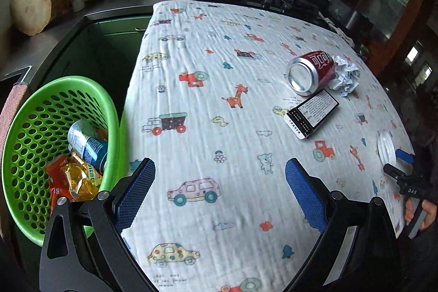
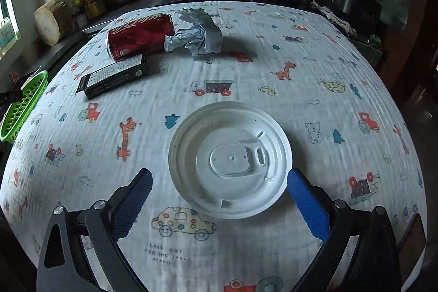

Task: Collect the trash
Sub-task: 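Grasp the white plastic lid with the right tool, then grasp the black box with the left tool while the right tool holds the lid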

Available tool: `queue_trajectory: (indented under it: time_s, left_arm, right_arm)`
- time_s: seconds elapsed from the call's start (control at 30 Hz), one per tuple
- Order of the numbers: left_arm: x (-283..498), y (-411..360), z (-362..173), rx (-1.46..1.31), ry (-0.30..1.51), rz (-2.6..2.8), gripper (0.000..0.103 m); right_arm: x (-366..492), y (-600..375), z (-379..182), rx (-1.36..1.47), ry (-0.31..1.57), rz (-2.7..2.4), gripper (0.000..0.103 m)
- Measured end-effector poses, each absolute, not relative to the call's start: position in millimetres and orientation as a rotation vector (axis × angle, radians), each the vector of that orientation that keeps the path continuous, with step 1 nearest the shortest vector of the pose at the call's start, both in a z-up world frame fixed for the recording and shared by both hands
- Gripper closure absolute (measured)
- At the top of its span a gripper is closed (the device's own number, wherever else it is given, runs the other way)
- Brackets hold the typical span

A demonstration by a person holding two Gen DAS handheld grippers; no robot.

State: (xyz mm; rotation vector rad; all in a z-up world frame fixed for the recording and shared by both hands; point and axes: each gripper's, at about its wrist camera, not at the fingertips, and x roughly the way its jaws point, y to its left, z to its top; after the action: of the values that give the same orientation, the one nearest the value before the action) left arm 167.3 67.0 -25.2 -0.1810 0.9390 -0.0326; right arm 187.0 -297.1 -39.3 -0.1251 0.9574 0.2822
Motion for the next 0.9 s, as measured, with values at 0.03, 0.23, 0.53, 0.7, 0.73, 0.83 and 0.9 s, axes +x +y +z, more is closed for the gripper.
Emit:
queue_trajectory:
  time_s: [0.03, 0.23, 0.53, 0.7, 0.73, 0.83, 0.9]
  left_arm:
    - [170.3, 62.0, -25.8, -0.174, 0.943, -0.041, 0.008]
    - [186.7, 33.7, -28.9, -0.121, 0.963, -0.082, 0.008]
    - [199.6, 8.8, -37.5, -0.091, 0.991, -0.122, 0.008]
    - [201.3, 1.1, -37.9, -0.078, 0.992, -0.143, 0.008]
    - [201.7, -1.1, -37.9, -0.068, 0.992, -0.150, 0.008]
    - [203.9, -9.6, -38.7, -0.028, 0.988, -0.174, 0.008]
    - [205.8, -15.8, -39.6, -0.004, 0.986, -0.204, 0.008]
  right_arm:
    - [188.1, -297.8, -40.4, -0.127, 0.956, 0.282, 0.007]
    - [192.3, -306.9, -40.8, -0.083, 0.956, 0.307, 0.007]
    - [178.6, -309.5, -41.3, -0.120, 0.953, 0.332, 0.007]
    - [179.9, -313.0, -48.3, -0.109, 0.961, 0.338, 0.007]
    - [181.3, -313.7, -48.8, -0.098, 0.964, 0.343, 0.007]
    - [186.3, -313.3, -50.0, -0.075, 0.970, 0.349, 0.007]
    - [189.9, -312.1, -50.9, -0.067, 0.973, 0.347, 0.007]
